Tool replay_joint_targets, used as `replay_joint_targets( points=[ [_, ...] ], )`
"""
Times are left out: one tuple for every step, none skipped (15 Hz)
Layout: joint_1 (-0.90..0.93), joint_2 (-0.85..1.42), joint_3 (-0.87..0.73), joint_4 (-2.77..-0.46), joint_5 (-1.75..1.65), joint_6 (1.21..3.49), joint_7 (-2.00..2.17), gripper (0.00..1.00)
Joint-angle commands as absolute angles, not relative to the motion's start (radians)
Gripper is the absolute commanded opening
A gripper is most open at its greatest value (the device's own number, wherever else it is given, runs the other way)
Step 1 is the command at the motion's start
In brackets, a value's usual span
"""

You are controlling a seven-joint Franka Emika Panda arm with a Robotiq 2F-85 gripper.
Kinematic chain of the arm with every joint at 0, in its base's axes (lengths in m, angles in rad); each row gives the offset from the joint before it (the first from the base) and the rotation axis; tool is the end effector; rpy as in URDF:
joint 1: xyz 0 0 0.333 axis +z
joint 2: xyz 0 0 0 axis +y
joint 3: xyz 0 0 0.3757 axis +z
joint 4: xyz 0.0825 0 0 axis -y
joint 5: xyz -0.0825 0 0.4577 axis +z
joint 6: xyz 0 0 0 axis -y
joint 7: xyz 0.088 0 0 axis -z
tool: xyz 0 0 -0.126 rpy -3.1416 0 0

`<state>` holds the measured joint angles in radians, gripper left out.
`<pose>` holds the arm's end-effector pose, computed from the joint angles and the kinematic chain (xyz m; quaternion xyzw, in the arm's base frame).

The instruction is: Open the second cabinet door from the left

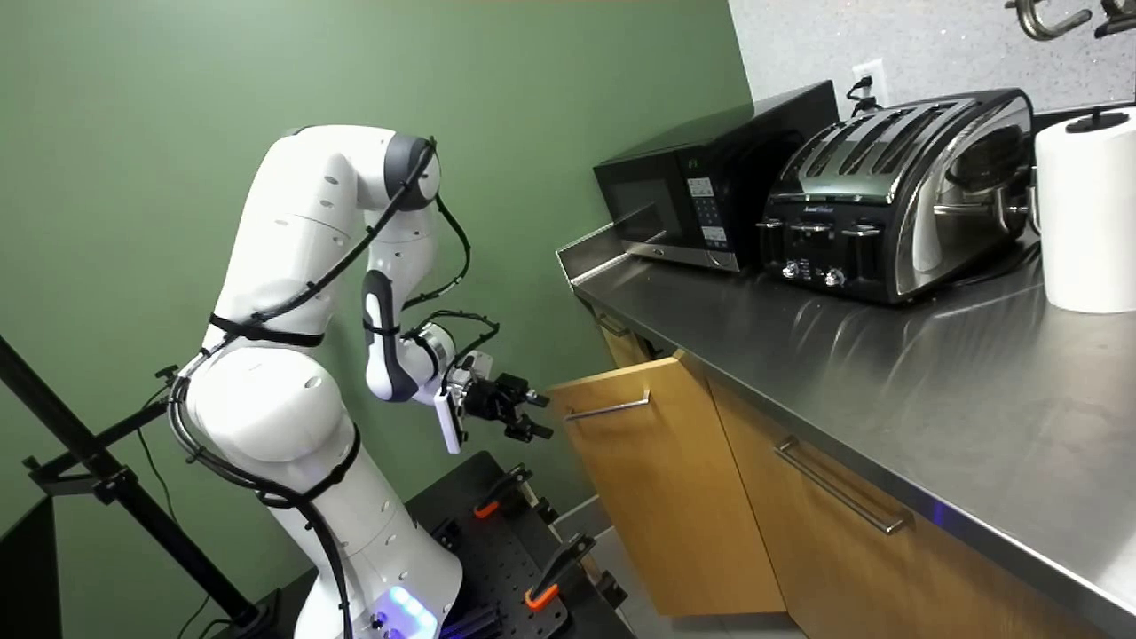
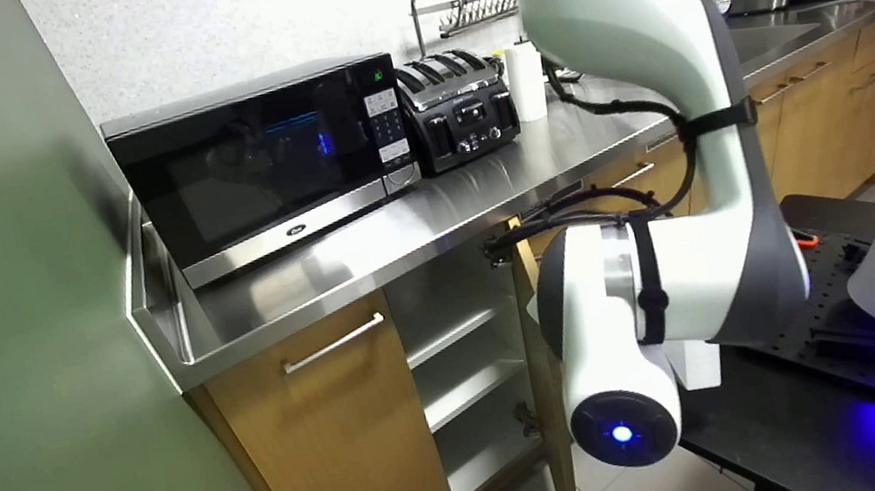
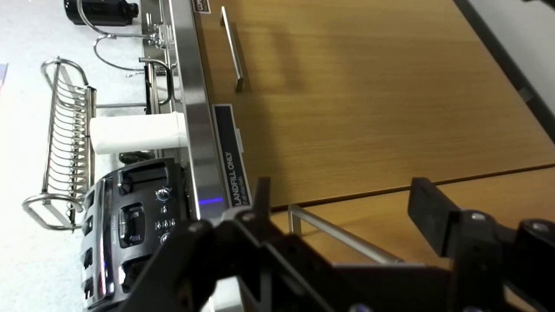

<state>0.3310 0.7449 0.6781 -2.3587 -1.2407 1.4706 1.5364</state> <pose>0.2679 0.3098 0.0414 0.7945 0.2179 0.1302 0.5517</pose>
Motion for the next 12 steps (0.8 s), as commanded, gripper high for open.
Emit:
replay_joint_targets(
  points=[
    [0.322, 0.524, 0.744, -2.479, -1.086, 1.547, 1.504, 1.00],
    [0.324, 0.477, 0.748, -2.494, -1.061, 1.558, 1.504, 1.00],
    [0.327, 0.426, 0.750, -2.508, -1.049, 1.572, 1.511, 1.00],
    [0.328, 0.377, 0.748, -2.523, -1.054, 1.598, 1.511, 1.00],
    [0.323, 0.327, 0.737, -2.539, -1.076, 1.639, 1.521, 1.00],
    [0.322, 0.284, 0.730, -2.552, -1.094, 1.679, 1.527, 1.00],
    [0.314, 0.236, 0.714, -2.570, -1.122, 1.739, 1.539, 1.00],
    [0.311, 0.197, 0.698, -2.579, -1.144, 1.790, 1.543, 1.00],
    [0.307, 0.158, 0.676, -2.590, -1.169, 1.848, 1.552, 1.00],
    [0.306, 0.120, 0.653, -2.597, -1.191, 1.907, 1.558, 1.00],
    [0.305, 0.090, 0.625, -2.604, -1.223, 1.968, 1.565, 1.00],
    [0.310, 0.062, 0.598, -2.606, -1.253, 2.025, 1.572, 1.00]
  ],
)
